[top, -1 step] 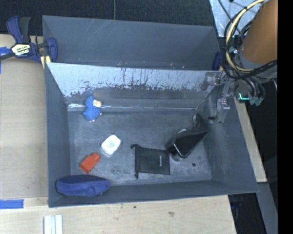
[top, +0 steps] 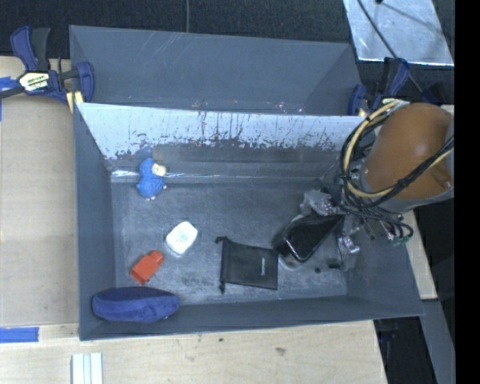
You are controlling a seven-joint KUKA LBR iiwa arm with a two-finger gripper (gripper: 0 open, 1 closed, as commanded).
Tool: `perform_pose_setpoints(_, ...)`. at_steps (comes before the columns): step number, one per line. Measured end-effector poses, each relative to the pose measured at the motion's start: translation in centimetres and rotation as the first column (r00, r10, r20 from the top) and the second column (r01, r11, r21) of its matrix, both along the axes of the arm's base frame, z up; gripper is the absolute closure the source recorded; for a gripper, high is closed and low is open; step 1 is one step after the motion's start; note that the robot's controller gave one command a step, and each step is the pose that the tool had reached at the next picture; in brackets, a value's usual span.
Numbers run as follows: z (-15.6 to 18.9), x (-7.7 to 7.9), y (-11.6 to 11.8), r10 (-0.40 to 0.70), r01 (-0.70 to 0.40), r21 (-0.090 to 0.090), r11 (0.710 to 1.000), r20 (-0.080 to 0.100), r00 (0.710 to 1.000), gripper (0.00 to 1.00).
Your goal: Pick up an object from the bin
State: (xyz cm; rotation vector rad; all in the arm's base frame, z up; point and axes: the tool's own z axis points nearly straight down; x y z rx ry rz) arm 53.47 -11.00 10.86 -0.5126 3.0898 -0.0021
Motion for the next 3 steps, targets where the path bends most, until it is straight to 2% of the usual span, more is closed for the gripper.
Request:
perform_pose_setpoints(1, -3.5, 4.1, 0.4, 0.235, -0.235, -0.003, 0.972, 0.003, 0.972, 0.00)
perform_pose_setpoints(2, -3.3, 4.2, 0.0, 0.233, -0.233, -0.010, 0.972, 0.006, 0.972, 1.00)
perform_pose_setpoints(3, 10.2, 5.8, 1.9, 0.268, -0.268, -0.003, 0.964, -0.004, 0.964, 1.00)
